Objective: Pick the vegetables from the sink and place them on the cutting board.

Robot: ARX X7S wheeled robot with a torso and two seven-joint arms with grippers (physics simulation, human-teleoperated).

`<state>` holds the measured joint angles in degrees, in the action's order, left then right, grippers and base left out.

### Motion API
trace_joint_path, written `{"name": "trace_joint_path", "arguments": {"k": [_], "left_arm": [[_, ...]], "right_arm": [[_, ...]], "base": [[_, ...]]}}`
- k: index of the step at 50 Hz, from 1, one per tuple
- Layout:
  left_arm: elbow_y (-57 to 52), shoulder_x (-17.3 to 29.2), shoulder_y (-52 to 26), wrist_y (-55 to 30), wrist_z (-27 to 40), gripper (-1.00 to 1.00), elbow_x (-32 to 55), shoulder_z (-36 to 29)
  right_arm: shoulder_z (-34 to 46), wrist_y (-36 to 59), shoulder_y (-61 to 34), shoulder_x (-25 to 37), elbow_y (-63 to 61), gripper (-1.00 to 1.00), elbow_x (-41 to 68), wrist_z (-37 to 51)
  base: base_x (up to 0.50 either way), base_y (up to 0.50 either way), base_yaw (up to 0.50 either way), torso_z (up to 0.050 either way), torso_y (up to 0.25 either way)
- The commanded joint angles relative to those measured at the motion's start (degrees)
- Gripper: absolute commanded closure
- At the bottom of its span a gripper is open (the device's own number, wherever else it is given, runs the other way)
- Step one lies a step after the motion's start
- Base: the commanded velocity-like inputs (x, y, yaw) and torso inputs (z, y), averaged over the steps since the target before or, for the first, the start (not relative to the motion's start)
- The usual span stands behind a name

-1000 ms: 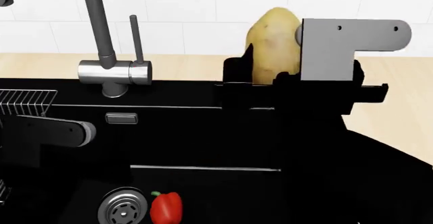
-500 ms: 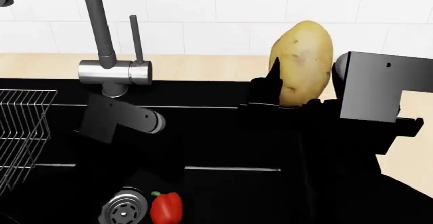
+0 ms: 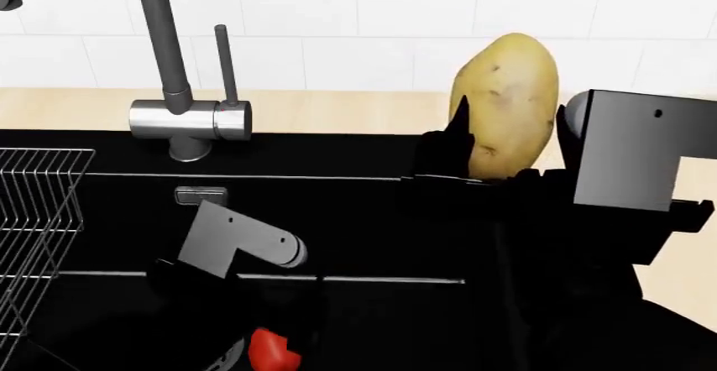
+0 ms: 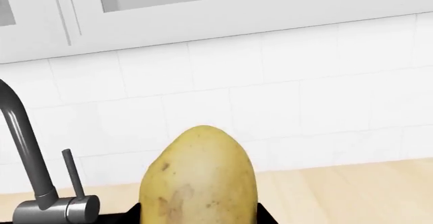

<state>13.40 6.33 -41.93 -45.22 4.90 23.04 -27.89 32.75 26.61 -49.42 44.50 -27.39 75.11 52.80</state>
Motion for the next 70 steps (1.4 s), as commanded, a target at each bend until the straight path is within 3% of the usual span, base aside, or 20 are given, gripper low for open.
{"name": "trace_joint_path", "arguments": {"k": [1,19,34,48,52,55,65,70], "left_arm": [[5.9,-0.5,0.1,2.6,-0.4,-1.0,-1.2,-1.9],[17.3,-1.5,-0.5,8.1,-0.2,-1.0,-3.8,-4.4],[19.7,-1.8,0.3,9.8,-1.1,-1.0,-4.3,-6.9],[29.6,-4.4,-1.7,15.6,-2.6,-1.0,-6.3,-10.6],[37.0,-5.8,-3.3,19.5,-2.8,-1.0,-6.3,-11.1],[43.6,-6.3,-5.7,23.4,-2.2,-1.0,-1.8,-15.9],[51.7,-6.3,-10.6,30.2,1.3,-1.0,22.4,-41.9],[53.5,-6.3,-11.3,31.9,2.9,-1.0,29.7,-49.3]], "right_arm": [[-0.3,0.7,-0.2,0.2,-0.5,1.0,-0.6,-0.2],[0.1,1.6,-0.7,0.0,-1.3,1.0,-0.3,0.3],[0.4,1.7,-0.5,0.0,-1.1,1.0,-0.6,0.1],[0.8,2.2,-1.0,-0.4,-1.0,1.0,-0.5,-0.2],[0.8,2.3,-1.1,-0.4,-1.0,1.0,-0.4,-0.2],[0.9,2.2,-1.0,-0.5,-0.8,1.0,-0.5,-0.6],[1.0,2.2,-1.0,-0.6,-0.6,1.0,-0.4,-1.0],[1.0,2.1,-0.8,-0.5,-0.7,1.0,-0.5,-1.0]], "base": [[0.0,0.0,0.0,0.0,0.0],[0.0,0.0,0.0,0.0,0.0],[0.0,0.0,0.0,0.0,0.0],[0.0,0.0,0.0,0.0,0.001],[0.0,0.0,0.0,0.0,0.0],[0.0,0.0,0.0,0.0,0.0],[0.0,0.0,0.0,0.0,0.0],[0.0,0.0,0.0,0.0,0.0]]}}
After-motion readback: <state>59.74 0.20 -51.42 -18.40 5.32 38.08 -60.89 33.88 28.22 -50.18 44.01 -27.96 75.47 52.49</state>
